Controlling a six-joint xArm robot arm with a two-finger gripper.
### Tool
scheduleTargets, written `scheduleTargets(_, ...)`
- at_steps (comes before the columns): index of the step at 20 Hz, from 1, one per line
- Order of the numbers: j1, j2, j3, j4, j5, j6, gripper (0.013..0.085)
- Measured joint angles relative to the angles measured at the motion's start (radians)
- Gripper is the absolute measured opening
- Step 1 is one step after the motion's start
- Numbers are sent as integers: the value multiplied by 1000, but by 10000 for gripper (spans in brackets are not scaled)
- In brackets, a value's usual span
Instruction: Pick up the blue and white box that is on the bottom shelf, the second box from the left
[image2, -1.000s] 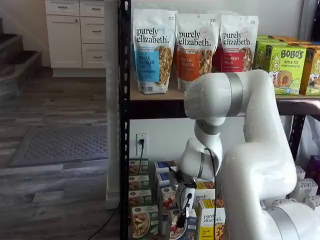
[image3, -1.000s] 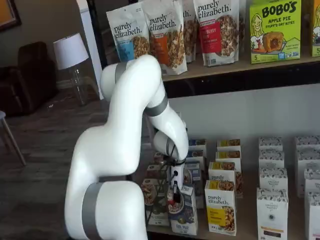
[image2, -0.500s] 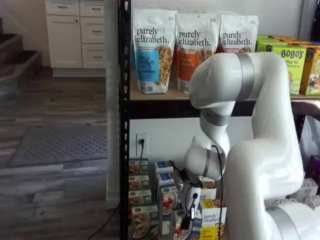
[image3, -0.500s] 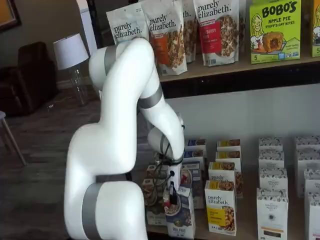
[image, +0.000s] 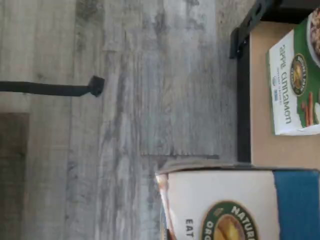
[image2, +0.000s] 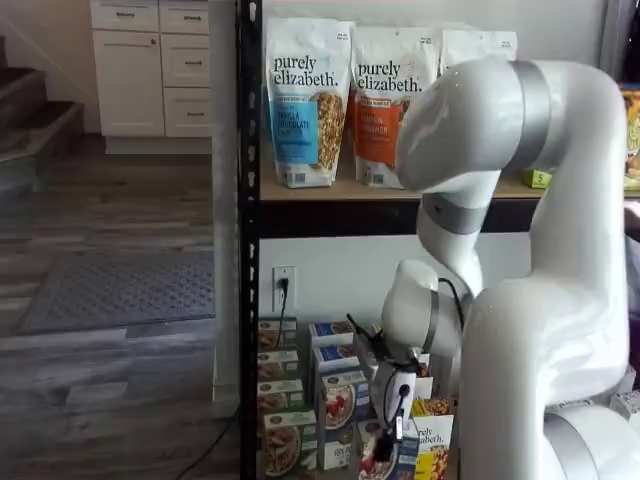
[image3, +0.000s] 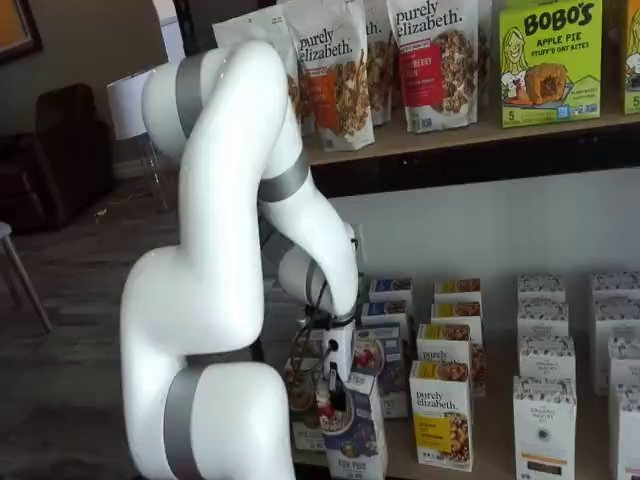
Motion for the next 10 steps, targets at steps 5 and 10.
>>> scheduleTargets(5, -17, -110, 96, -84, 12, 64, 450)
scheduleTargets(10, -42, -200, 163, -162, 29, 114, 450)
